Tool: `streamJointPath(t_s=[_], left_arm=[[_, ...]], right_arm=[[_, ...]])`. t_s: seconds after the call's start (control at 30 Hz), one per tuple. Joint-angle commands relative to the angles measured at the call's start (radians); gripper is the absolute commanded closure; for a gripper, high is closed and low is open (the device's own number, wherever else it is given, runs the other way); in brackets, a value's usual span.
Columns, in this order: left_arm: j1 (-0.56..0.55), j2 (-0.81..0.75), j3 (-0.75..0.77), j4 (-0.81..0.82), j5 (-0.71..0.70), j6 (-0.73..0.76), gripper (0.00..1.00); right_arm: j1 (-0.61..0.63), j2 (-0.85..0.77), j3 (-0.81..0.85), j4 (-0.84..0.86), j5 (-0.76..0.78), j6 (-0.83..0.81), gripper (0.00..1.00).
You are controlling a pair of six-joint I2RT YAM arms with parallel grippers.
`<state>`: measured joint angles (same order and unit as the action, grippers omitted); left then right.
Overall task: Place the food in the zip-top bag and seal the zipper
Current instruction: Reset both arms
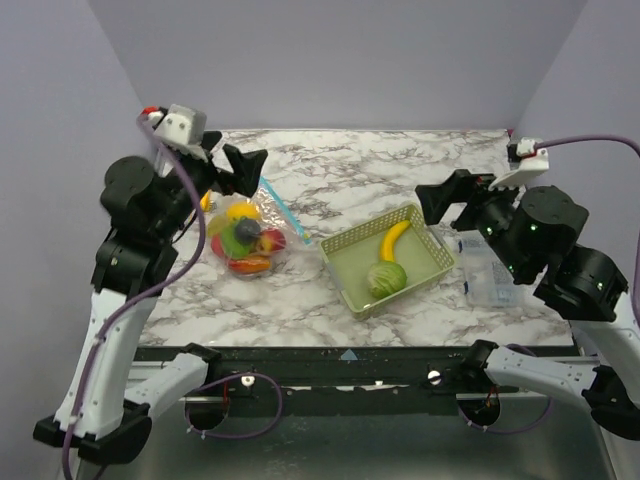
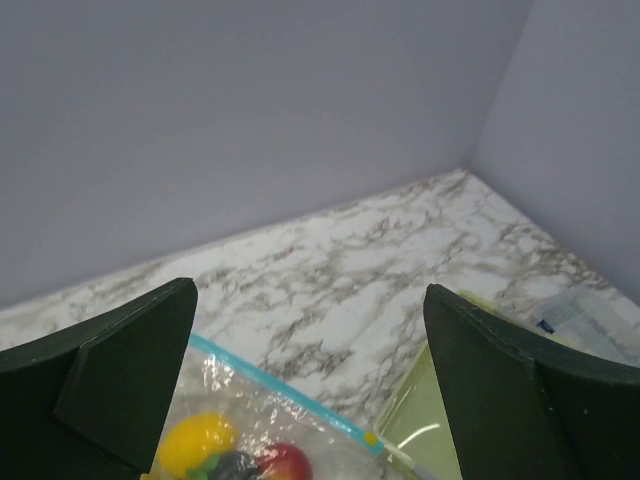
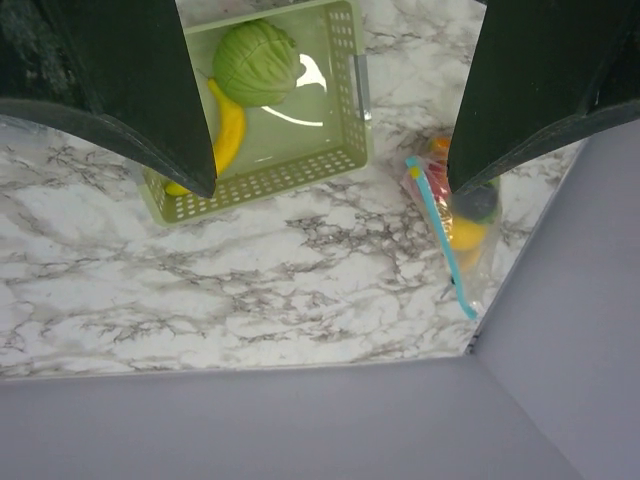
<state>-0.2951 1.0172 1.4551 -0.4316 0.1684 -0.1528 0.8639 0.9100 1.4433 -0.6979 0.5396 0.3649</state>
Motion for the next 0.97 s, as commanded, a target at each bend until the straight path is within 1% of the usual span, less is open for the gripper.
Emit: streamJointPath(t_s=[0.0,0.07,0.17,0.27,0.5,0.73,0.93], left_arm=[[-0.054,-0.182,-0.112,0.268,0.04,0.042,0.02],[-0.057,-0.259,-0.158,0.387,0.07,0.036,0.02],[-0.058,-0.327,-0.174,0.458,0.074,0.03,0.02],[-0.058,-0.375,-0.159,0.462,0.056,0.009,0.02],[-0.059,-0.446,-0.168,0.485,0.053,-0.035,0.02],[-0.059,-0.447,-0.147,0.456,0.043,-0.023,0.02],[-0.059,-0.427,-0.144,0.443,0.036,-0.011,0.02]], right_arm=[[0.002,-0.035,0.085,-0.021,0.067,0.0,0.0],[0.001,-0.057,0.102,0.006,0.047,-0.019,0.0],[0.001,-0.103,0.089,0.09,0.007,-0.066,0.0],[0.001,-0.129,0.083,0.142,-0.023,-0.088,0.0],[0.001,-0.137,0.089,0.166,-0.029,-0.101,0.0],[0.001,-0.155,0.064,0.212,-0.046,-0.092,0.0],[0.001,-0.16,0.041,0.228,0.005,-0.088,0.0]])
